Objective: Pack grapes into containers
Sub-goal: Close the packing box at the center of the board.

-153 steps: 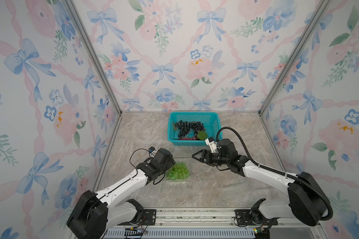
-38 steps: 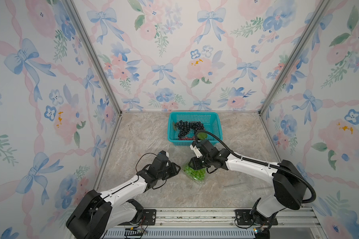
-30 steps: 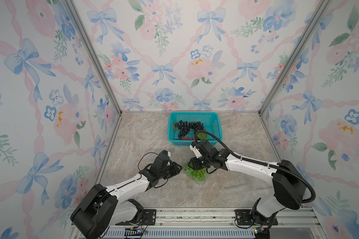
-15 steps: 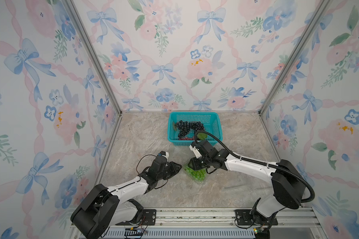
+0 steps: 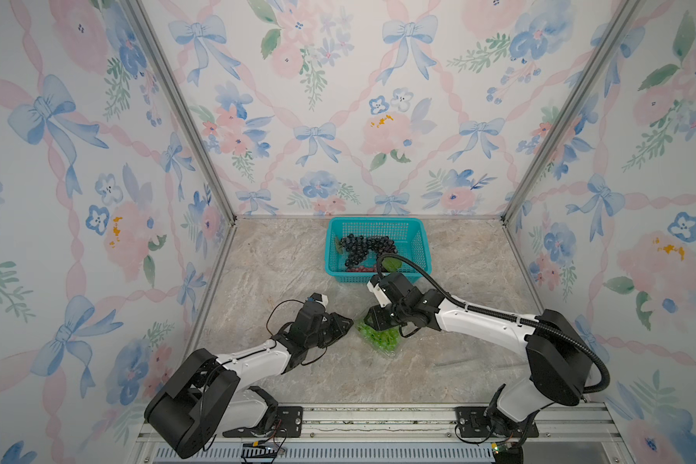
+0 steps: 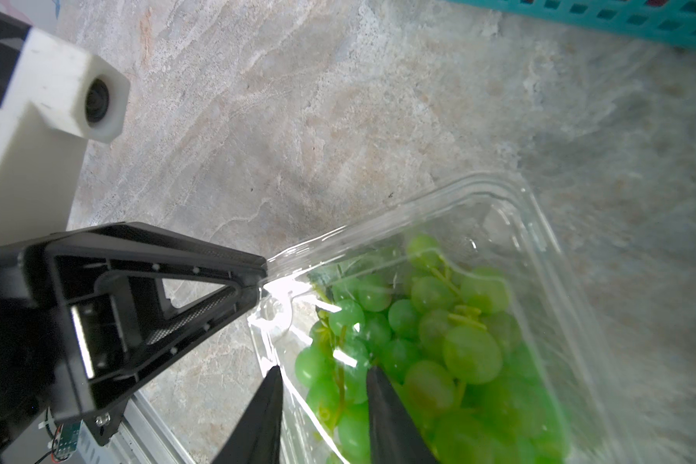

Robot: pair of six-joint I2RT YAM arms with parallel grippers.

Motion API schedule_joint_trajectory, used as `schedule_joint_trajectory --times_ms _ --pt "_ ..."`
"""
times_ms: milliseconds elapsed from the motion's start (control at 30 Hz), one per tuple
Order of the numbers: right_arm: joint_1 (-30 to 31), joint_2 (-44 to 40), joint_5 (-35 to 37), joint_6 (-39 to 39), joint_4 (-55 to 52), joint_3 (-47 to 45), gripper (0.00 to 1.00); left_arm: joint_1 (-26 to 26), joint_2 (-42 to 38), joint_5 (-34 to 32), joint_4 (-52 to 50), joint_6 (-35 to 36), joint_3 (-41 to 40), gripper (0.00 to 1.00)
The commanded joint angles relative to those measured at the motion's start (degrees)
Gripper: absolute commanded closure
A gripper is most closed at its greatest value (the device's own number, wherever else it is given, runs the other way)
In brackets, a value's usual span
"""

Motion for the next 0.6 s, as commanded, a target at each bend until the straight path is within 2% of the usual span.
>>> schedule_joint_trajectory --times_ms 0,233,567 --pt "0.35 2.15 0.23 0.86 -1.06 -1.26 0.65 0.45 1.06 0.77 0.47 0.10 0.30 0.77" --pt "0.32 2.39 0.23 0.92 -1.03 -1.27 0.65 0.45 1.84 2.42 0.74 0.12 -0.07 0.88" --pt "0.12 1.74 0.28 0.76 -1.44 -1.12 0.65 0.48 1.88 2.03 0.72 0.22 -1.62 0.93"
